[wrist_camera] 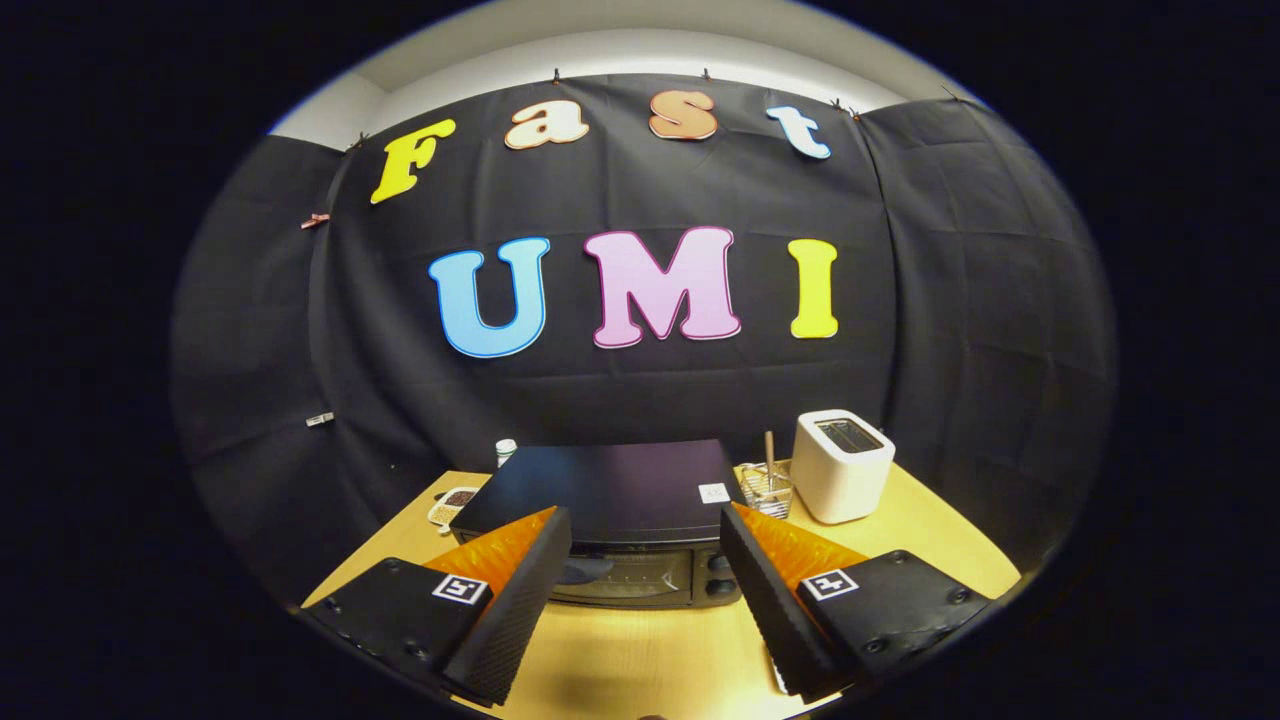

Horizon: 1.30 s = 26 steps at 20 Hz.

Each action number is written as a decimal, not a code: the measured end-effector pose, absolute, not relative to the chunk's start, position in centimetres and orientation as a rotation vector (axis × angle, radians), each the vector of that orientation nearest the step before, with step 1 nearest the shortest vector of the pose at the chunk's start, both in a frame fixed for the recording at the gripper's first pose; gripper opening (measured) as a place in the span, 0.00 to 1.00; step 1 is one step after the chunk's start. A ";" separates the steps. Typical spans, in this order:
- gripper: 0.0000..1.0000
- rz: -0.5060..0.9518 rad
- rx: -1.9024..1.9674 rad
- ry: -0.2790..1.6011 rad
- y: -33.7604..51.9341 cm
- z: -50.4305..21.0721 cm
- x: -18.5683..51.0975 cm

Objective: Open the toaster oven, put the food inside, and close the toaster oven door.

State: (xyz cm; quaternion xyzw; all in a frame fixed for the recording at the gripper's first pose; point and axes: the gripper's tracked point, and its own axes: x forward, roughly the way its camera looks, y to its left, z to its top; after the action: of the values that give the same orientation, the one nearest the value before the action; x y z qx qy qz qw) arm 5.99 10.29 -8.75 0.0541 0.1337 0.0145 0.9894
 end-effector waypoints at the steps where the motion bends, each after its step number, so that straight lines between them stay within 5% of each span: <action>1: 0.98 0.033 0.112 0.285 11.2 -9.5 6.4; 26: 0.99 -0.018 0.015 0.417 18.7 -21.1 13.5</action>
State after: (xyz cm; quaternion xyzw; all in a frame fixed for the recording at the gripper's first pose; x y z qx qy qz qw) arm 13.47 18.71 -21.14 0.0075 0.2070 -0.0090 0.9783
